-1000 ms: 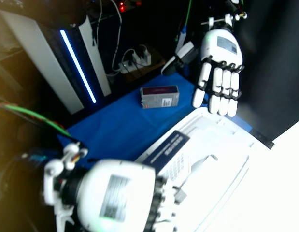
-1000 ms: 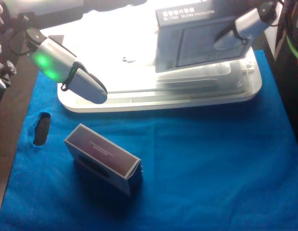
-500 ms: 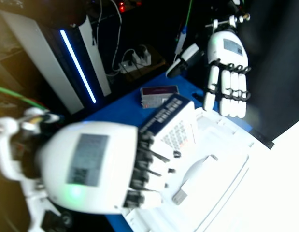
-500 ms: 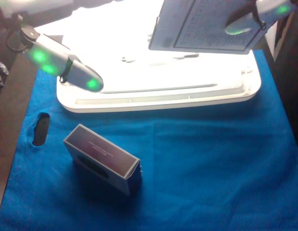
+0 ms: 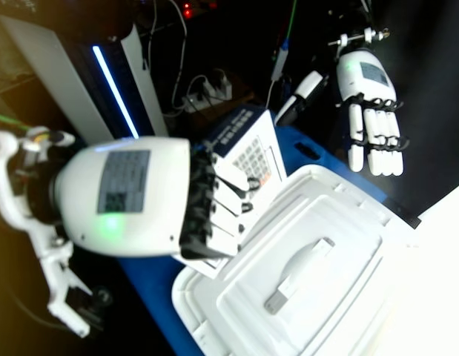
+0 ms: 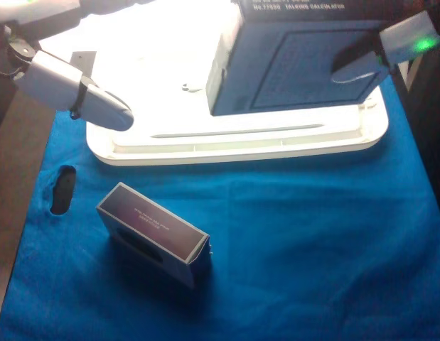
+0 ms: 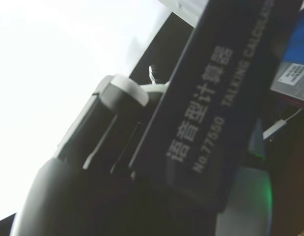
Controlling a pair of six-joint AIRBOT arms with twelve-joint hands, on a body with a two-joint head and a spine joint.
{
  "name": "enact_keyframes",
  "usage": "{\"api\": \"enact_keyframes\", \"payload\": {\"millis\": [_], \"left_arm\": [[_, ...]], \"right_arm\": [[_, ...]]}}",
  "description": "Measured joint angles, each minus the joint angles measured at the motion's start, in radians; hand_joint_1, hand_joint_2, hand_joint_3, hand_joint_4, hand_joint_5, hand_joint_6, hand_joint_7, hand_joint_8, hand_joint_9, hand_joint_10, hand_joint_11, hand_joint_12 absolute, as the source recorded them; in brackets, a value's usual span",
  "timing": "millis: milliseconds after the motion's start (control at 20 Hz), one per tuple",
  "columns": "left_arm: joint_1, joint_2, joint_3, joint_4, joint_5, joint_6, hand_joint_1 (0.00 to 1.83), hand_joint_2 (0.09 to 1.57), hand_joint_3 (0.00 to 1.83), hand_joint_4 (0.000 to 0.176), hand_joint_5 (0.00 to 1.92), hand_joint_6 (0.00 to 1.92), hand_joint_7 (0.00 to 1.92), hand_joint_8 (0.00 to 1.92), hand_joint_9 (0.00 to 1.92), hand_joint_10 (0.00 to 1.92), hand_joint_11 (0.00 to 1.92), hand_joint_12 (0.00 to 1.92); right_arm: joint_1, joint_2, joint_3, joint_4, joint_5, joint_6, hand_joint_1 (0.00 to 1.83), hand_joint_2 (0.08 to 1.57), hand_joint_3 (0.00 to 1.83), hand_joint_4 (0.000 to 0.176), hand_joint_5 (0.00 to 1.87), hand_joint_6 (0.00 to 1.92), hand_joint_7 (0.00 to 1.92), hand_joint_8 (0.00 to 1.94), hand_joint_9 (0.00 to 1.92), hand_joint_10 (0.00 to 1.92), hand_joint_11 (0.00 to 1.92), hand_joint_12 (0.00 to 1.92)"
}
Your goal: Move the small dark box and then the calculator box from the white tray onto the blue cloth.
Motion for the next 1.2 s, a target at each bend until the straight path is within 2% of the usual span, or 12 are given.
{"api": "enact_keyframes", "payload": {"millis": [100,150,200,350,450,550,650,700,800,950,1150,1200], "left_arm": [[0.0,0.006,0.002,-0.012,0.0,0.01,0.7,0.67,0.0,0.154,0.0,0.0,0.0,0.0,0.0,0.0,0.0,0.0],[0.002,0.006,0.002,-0.021,0.002,0.014,0.71,0.66,0.0,0.172,0.0,0.0,0.0,0.0,0.0,0.0,0.0,0.0],[0.005,0.006,0.002,-0.024,0.0,0.016,0.72,0.66,0.0,0.175,0.0,0.0,0.0,0.0,0.0,0.0,0.0,0.0],[0.015,0.006,0.002,-0.029,0.002,0.024,0.72,0.67,0.0,0.176,0.0,0.0,0.0,0.0,0.0,0.0,0.0,0.0],[0.014,0.006,0.002,-0.037,0.002,0.025,0.71,0.67,0.0,0.153,0.0,0.0,0.0,0.0,0.0,0.0,0.0,0.0],[0.014,0.006,0.001,-0.035,0.003,0.025,0.7,0.68,0.0,0.172,0.0,0.0,0.0,0.0,0.0,0.0,0.0,0.0],[0.014,0.006,0.001,-0.036,0.003,0.026,0.7,0.69,0.01,0.176,0.0,0.0,0.0,0.0,0.0,0.0,0.0,0.0],[0.014,0.006,-0.001,-0.036,0.003,0.027,0.69,0.69,0.01,0.161,0.0,0.0,0.0,0.0,0.0,0.0,0.0,0.0],[0.014,0.006,-0.001,-0.036,0.004,0.028,0.67,0.71,0.01,0.154,0.0,0.0,0.0,0.0,0.0,0.0,0.0,0.0],[0.017,0.006,-0.001,-0.036,0.006,0.029,0.66,0.71,0.01,0.159,0.0,0.0,0.0,0.0,0.0,0.0,0.0,0.0],[0.026,0.005,-0.002,-0.035,0.009,0.029,0.66,0.7,0.0,0.166,0.0,0.0,0.0,0.0,0.0,0.0,0.0,0.0],[0.026,0.005,-0.002,-0.037,0.008,0.029,0.67,0.71,0.0,0.15,0.0,0.0,0.0,0.0,0.0,0.0,0.0,0.0]], "right_arm": [[-0.001,0.045,-0.036,-0.016,0.007,0.0,1.14,1.17,0.0,0.0,0.87,1.14,1.11,0.85,1.03,1.45,0.92,1.92],[-0.01,0.058,-0.048,-0.019,0.007,-0.002,1.13,1.17,0.0,0.0,0.86,1.15,1.11,0.8,1.05,1.41,0.92,1.9],[-0.019,0.063,-0.055,-0.024,0.008,-0.002,1.14,1.17,0.0,0.0,0.87,1.14,1.14,0.86,1.08,1.43,0.97,1.91],[-0.06,0.065,-0.074,-0.048,0.004,0.001,1.15,1.13,0.0,0.0,0.94,1.02,1.18,0.71,1.06,1.31,0.87,1.85],[-0.071,0.064,-0.075,-0.045,0.006,0.0,1.14,1.13,0.0,0.0,0.95,1.02,1.2,0.39,1.01,1.06,0.7,1.76],[-0.089,0.062,-0.075,-0.033,0.008,0.0,1.15,1.12,0.0,0.0,0.97,0.99,1.33,0.21,1.1,1.1,0.85,1.7],[-0.112,0.051,-0.075,-0.039,0.003,0.0,1.16,1.12,0.0,0.0,0.98,0.97,1.39,0.19,1.12,1.16,0.9,1.74],[-0.122,0.047,-0.077,-0.043,0.0,0.001,1.15,1.12,0.0,0.0,0.96,0.99,1.37,0.14,1.1,1.08,0.87,1.71],[-0.132,0.038,-0.077,-0.042,0.0,0.0,1.15,1.14,0.0,0.0,0.94,1.03,1.35,0.04,1.16,0.77,0.86,1.56],[-0.156,0.03,-0.077,-0.031,0.007,0.0,1.14,1.15,0.0,0.0,0.9,1.08,1.42,0.03,1.08,1.05,0.82,1.7],[-0.188,0.016,-0.077,-0.038,0.0,-0.001,1.14,1.15,0.0,0.0,0.92,1.06,1.37,0.01,1.11,0.94,0.88,1.6],[-0.19,0.014,-0.077,-0.037,0.0,-0.001,1.14,1.14,0.0,0.0,0.92,1.05,1.36,0.01,1.11,0.94,0.88,1.61]]}}
